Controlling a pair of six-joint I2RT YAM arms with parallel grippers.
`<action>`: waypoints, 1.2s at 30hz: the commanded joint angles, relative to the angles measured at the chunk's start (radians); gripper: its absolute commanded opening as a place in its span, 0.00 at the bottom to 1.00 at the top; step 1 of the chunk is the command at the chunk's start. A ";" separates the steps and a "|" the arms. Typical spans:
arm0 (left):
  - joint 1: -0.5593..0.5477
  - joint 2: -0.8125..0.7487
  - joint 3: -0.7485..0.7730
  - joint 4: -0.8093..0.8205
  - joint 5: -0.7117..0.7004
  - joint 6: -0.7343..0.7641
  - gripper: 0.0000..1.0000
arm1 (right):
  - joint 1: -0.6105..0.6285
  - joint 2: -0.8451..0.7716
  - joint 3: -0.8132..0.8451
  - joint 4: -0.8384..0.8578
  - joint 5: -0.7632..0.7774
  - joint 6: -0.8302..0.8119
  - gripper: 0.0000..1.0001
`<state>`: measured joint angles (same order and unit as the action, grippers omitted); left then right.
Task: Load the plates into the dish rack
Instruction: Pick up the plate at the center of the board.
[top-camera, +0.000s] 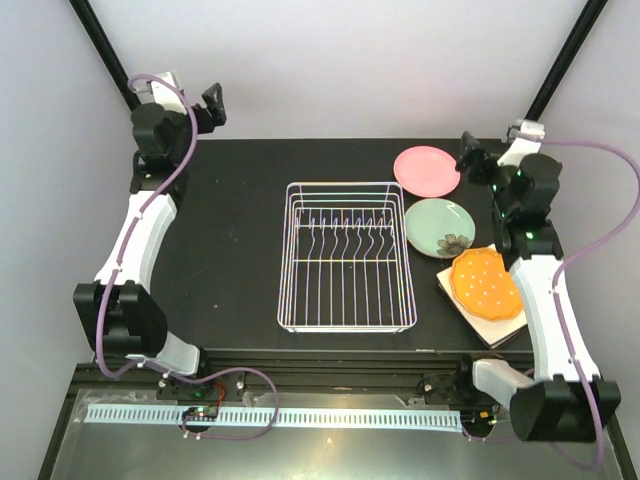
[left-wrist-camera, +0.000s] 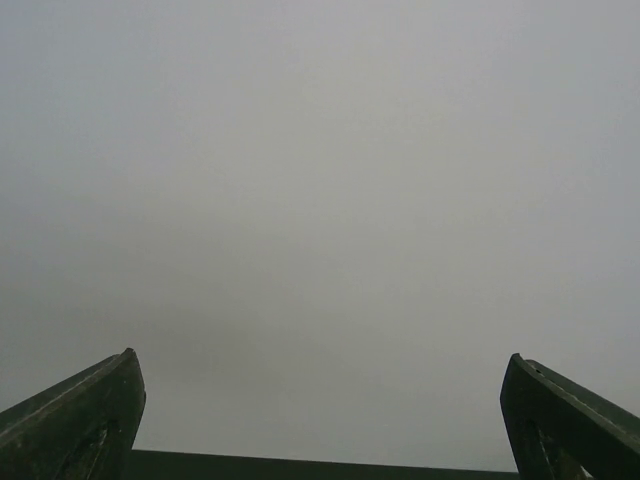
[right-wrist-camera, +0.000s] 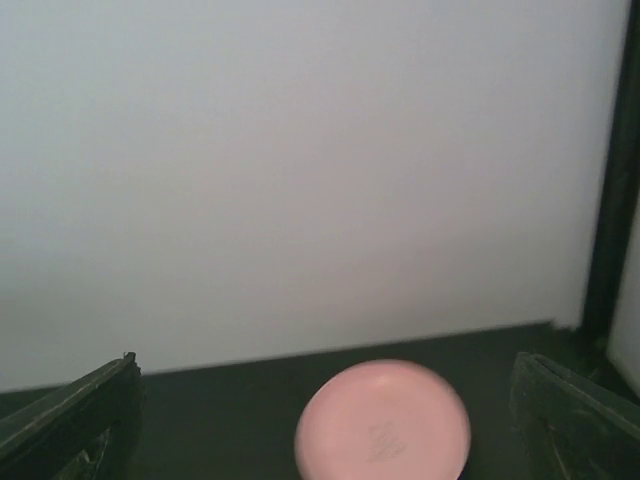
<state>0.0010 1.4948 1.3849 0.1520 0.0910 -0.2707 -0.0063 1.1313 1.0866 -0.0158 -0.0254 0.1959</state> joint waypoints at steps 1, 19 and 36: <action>0.051 0.020 0.039 -0.021 0.266 -0.280 0.99 | 0.004 -0.163 -0.084 -0.300 -0.190 0.259 1.00; -0.008 -0.318 -0.172 -0.475 0.238 -0.209 0.99 | 0.001 -0.207 -0.003 -0.916 0.051 0.385 1.00; -0.671 -0.146 -0.108 -0.865 -0.013 -0.126 0.99 | -0.278 -0.135 -0.270 -1.047 -0.194 0.325 0.84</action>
<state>-0.5728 1.3426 1.2194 -0.6010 0.2138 -0.4461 -0.1833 0.9520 0.9218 -1.0538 -0.0277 0.5312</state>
